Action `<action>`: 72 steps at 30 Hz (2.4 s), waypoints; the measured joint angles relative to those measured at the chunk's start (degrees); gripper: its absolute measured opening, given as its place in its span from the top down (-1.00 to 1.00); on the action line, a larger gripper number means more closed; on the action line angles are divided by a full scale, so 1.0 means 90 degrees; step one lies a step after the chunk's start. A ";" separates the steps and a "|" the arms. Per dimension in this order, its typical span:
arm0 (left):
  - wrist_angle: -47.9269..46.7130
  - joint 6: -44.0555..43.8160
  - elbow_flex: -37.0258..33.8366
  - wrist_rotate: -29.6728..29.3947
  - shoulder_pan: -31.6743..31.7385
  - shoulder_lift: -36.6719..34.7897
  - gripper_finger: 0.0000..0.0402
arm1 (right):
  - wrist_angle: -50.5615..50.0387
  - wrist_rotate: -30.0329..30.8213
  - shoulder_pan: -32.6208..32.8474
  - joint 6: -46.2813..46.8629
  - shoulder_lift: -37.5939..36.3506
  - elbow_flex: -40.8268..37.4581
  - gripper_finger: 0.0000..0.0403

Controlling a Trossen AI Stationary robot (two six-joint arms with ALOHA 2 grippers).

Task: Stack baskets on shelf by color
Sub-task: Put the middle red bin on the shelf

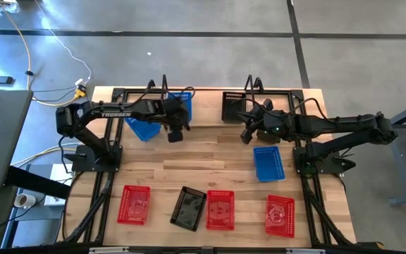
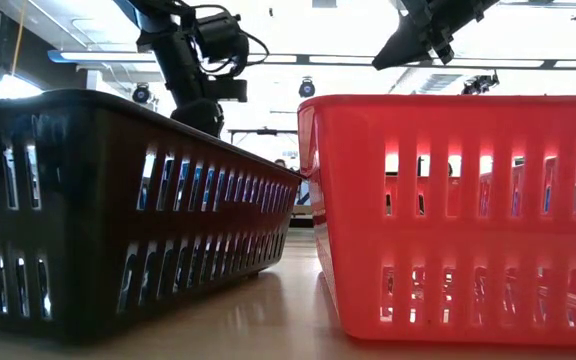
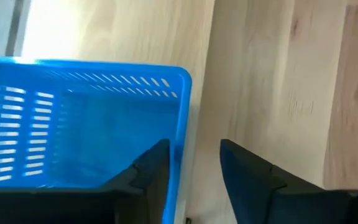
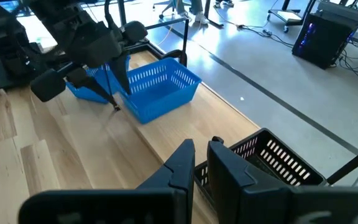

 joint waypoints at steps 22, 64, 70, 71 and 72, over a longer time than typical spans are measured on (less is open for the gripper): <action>-0.0554 -0.1981 0.0000 0.0510 -0.0231 -0.1476 0.20 | 0.0000 -0.1606 0.0008 0.0904 0.0000 0.0000 0.85; -0.1397 -0.4617 0.0000 0.1029 -0.4540 -0.2003 0.20 | -0.1555 -0.1329 0.3649 0.2757 0.2817 0.3289 0.85; -0.1397 -0.4617 0.0000 0.1022 -0.4566 -0.2001 0.20 | -0.2588 -0.1718 0.3911 0.2921 0.3684 0.4008 0.82; -0.1397 -0.4617 0.0000 0.1022 -0.4566 -0.2001 0.20 | -0.2757 -0.1765 0.3943 0.2980 0.3812 0.4085 0.80; -0.1397 -0.4617 0.0000 0.1022 -0.4566 -0.2001 0.20 | -0.2902 -0.1842 0.3975 0.3013 0.3924 0.4146 0.77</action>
